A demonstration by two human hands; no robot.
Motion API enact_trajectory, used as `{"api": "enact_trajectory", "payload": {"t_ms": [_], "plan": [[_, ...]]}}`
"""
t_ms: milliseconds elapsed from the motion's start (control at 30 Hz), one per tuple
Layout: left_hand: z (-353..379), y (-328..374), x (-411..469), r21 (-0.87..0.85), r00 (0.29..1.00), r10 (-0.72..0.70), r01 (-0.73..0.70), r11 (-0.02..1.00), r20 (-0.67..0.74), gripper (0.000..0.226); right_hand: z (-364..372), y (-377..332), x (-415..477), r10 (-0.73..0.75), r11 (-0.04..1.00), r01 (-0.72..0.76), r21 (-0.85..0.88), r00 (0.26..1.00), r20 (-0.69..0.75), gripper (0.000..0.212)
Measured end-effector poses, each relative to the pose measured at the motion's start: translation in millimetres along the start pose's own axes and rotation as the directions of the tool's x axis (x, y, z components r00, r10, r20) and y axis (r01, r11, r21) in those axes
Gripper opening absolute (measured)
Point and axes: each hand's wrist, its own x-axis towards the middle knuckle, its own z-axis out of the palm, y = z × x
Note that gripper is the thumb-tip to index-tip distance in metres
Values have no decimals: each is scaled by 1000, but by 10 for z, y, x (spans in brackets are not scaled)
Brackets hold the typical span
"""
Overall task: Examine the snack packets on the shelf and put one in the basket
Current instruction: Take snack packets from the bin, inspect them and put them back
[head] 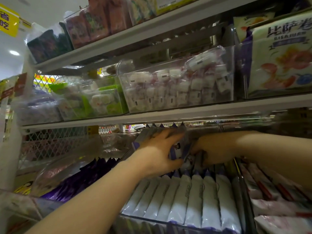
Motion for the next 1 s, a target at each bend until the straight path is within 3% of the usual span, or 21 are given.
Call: {"api": "enact_trajectory", "payload": {"t_ms": [67, 133, 267, 467, 667, 800, 1000], "plan": [[56, 55, -62, 64, 992, 92, -86, 994, -87, 65, -16, 48, 1, -25, 999, 26, 28, 999, -37, 34], [121, 96, -55, 194, 984, 161, -143, 970, -82, 48, -32, 94, 14, -62, 994, 68, 86, 995, -75, 29], [185, 57, 28, 350, 993, 119, -110, 930, -5, 36, -43, 101, 47, -139, 983, 143, 111, 989, -43, 25], [213, 27, -1, 389, 982, 165, -118, 914, -88, 23, -16, -61, 92, -247, 965, 244, 92, 969, 29, 27], [255, 38, -19, 413, 958, 205, -107, 904, -201, 19, 22, -114, 130, -226, 972, 230, -45, 971, 81, 28], [260, 23, -26, 446, 957, 218, -113, 888, -190, 35, 16, -66, 110, -199, 979, 199, -50, 980, -8, 22], [211, 23, -37, 418, 975, 190, -127, 900, -114, 31, -56, 123, 102, -53, 999, 54, -2, 968, -246, 15]]}}
